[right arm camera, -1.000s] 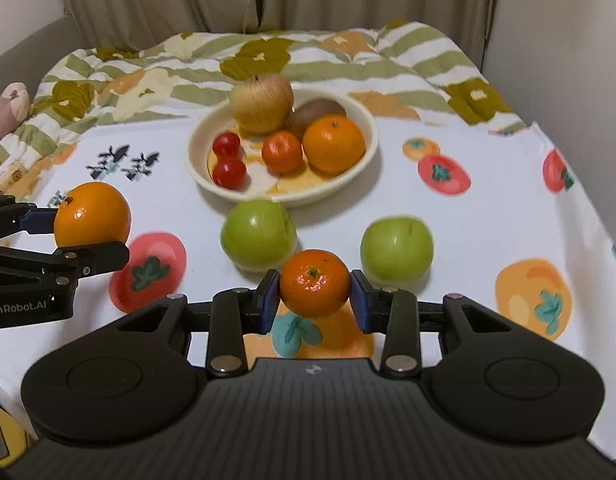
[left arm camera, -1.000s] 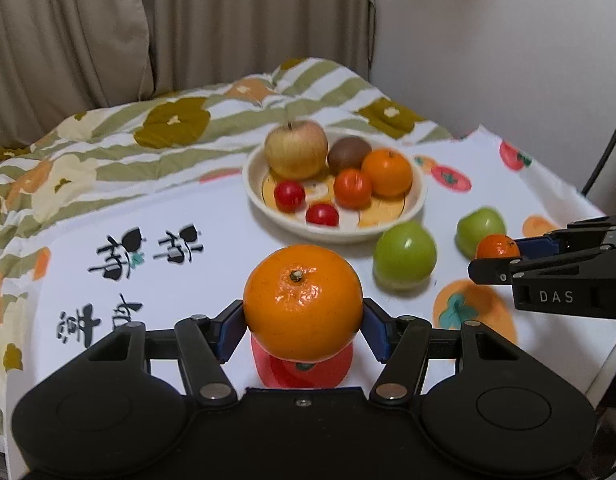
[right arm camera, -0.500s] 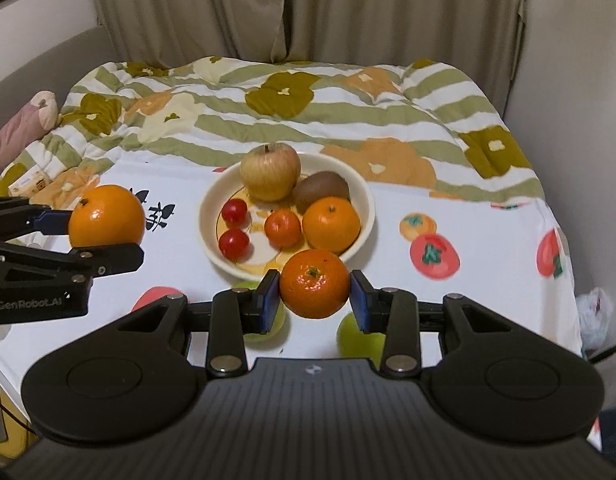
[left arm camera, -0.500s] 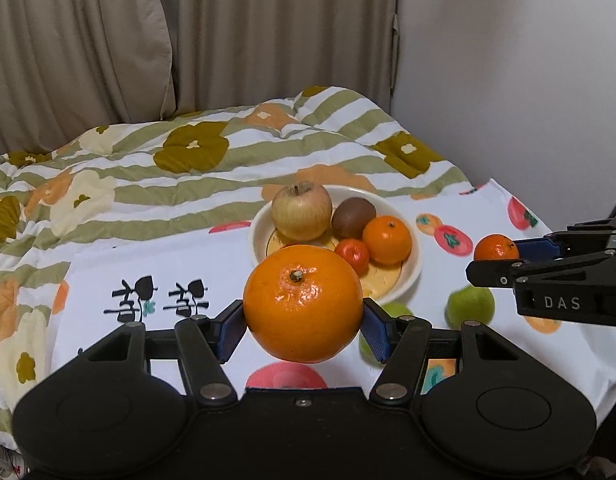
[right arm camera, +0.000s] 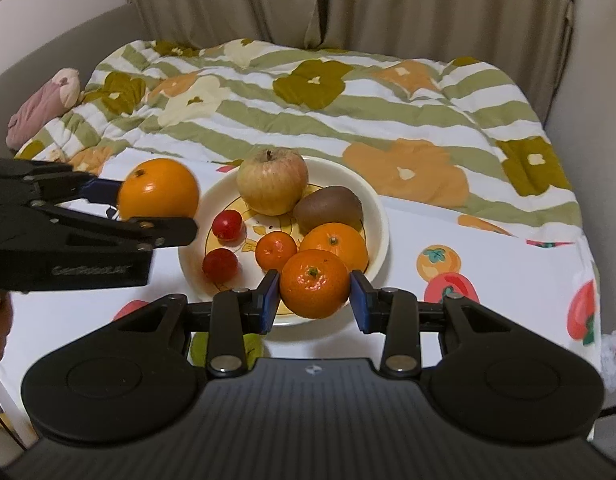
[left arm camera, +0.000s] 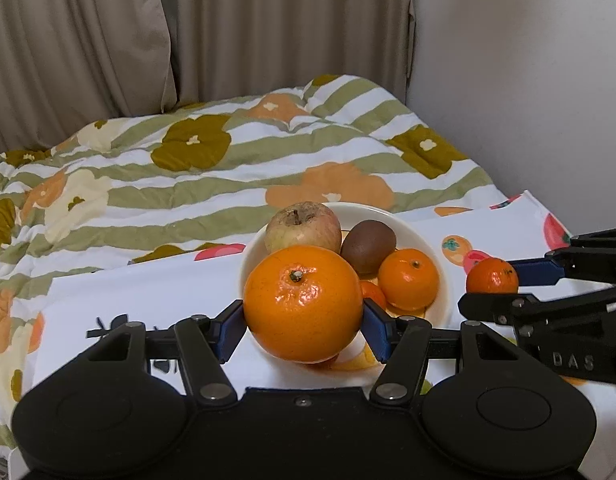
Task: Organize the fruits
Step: 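Carry the orange into the bowl and open the left tool while the right tool carries the mandarin, then lower the mandarin into the bowl and open the right tool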
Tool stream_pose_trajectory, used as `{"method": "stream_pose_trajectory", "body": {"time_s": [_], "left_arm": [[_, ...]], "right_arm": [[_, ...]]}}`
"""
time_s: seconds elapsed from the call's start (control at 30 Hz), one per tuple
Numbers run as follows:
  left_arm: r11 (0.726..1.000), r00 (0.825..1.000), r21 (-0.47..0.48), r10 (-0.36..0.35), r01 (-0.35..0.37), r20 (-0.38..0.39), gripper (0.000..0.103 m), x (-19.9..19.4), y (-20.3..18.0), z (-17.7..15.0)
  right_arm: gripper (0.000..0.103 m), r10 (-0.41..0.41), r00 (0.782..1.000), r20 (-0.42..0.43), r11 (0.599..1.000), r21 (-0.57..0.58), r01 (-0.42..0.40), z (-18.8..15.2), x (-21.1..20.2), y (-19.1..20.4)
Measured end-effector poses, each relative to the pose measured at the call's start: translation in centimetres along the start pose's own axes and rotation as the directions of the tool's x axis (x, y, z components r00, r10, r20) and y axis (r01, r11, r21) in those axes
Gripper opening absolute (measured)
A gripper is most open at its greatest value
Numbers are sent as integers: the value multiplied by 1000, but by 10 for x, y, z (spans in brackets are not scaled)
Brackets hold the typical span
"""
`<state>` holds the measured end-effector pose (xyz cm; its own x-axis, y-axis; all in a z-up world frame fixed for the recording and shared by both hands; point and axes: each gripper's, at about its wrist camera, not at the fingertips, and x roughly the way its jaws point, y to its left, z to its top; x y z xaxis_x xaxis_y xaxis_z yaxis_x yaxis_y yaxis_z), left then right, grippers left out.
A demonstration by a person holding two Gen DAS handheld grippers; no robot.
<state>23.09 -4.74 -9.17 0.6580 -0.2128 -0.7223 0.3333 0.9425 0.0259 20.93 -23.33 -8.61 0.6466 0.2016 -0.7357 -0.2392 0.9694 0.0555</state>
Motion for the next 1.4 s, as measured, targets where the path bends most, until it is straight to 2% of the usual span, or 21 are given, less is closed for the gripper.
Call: {"method": "stream_pose_trajectory", "body": {"time_s": [0.33, 0.57, 0.6, 0.67, 0.7, 0.73, 0.9, 1.4], "left_arm": [[1000, 997, -10, 22, -23, -80, 65, 49, -6, 8], [999, 993, -9, 44, -45, -112, 66, 57, -8, 7], [999, 993, -10, 42, -43, -111, 68, 56, -8, 7], [999, 996, -4, 44, -45, -72, 78, 48, -8, 8], [999, 998, -4, 45, -46, -52, 88, 43, -7, 9], [999, 998, -8, 46, -46, -35, 93, 38, -6, 9], [998, 997, -18, 68, -68, -23, 93, 23, 1, 7], [989, 994, -95, 107, -110, -33, 94, -24, 14, -38]], "right_arm": [[52, 71, 994, -84, 997, -32, -74, 4, 36, -10], [52, 96, 990, -107, 994, -40, -100, 2, 45, -12], [52, 97, 989, -108, 994, -39, -101, 2, 45, -13], [52, 97, 989, -110, 994, -37, -102, 2, 45, -13], [52, 98, 989, -111, 994, -36, -103, 2, 44, -13], [52, 98, 989, -112, 994, -36, -103, 2, 44, -13], [52, 95, 989, -111, 994, -39, -100, 1, 43, -13], [52, 97, 990, -104, 990, -97, -107, -2, 47, 11]]}}
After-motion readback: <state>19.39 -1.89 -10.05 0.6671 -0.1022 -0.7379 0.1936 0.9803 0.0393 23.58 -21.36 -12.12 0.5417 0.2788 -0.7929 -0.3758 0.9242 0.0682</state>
